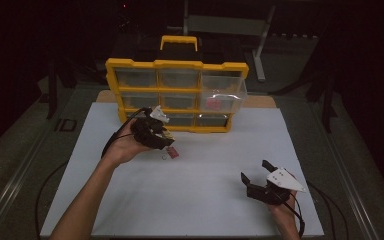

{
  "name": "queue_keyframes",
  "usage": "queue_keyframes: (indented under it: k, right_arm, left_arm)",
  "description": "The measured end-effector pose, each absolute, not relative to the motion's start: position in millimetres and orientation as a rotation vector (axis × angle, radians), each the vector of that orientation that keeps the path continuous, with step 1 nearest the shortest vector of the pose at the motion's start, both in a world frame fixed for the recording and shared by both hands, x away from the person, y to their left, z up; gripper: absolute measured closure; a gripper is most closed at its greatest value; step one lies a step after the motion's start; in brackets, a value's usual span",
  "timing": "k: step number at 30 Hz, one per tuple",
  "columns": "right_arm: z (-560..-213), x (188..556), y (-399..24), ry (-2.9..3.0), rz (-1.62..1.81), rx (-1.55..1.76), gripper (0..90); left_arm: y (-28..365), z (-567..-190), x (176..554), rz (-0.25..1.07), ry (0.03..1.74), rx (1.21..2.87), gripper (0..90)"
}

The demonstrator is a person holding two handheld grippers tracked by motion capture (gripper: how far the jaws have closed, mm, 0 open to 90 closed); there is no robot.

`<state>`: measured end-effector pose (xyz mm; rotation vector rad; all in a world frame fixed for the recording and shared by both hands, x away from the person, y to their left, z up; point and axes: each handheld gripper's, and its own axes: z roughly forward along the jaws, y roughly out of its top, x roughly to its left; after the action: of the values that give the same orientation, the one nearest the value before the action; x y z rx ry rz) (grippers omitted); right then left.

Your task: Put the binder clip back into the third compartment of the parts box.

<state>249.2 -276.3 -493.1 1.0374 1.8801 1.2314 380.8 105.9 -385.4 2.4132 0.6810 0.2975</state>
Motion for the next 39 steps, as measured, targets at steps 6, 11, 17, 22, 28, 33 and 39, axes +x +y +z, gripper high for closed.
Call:
queue_keyframes:
  k: [6,11,17,22,28,33,39]
  right_arm:
    - [-493.2,249.3,-276.6,1.88,1.232,1.038,12.4]
    - [-493.1,249.3,-276.5,1.881,1.232,1.036,12.4]
    - [-493.0,249.3,-276.7,1.879,1.232,1.035,12.4]
    - [-493.0,249.3,-276.7,1.879,1.232,1.035,12.4]
    - [-493.1,249.2,-276.5,1.88,1.231,1.035,12.4]
    - [-493.0,249.2,-276.7,1.879,1.232,1.035,12.4]
    - [-493.0,249.2,-276.7,1.879,1.232,1.034,12.4]
  left_arm:
    - [103.9,-379.1,382.9,0.306,0.671,2.413,50.2]
    - [103.8,-373.0,385.1,0.308,0.655,2.424,50.2]
    - [103.7,-369.4,388.0,0.299,0.645,2.433,50.2]
    - [103.8,-363.6,390.8,0.303,0.642,2.433,50.2]
    - [101.9,-357.7,392.9,0.313,0.629,2.442,50.2]
    - [100.4,-353.9,394.0,0.316,0.62,2.449,50.2]
    - [98.7,-349.8,397.2,0.324,0.61,2.453,50.2]
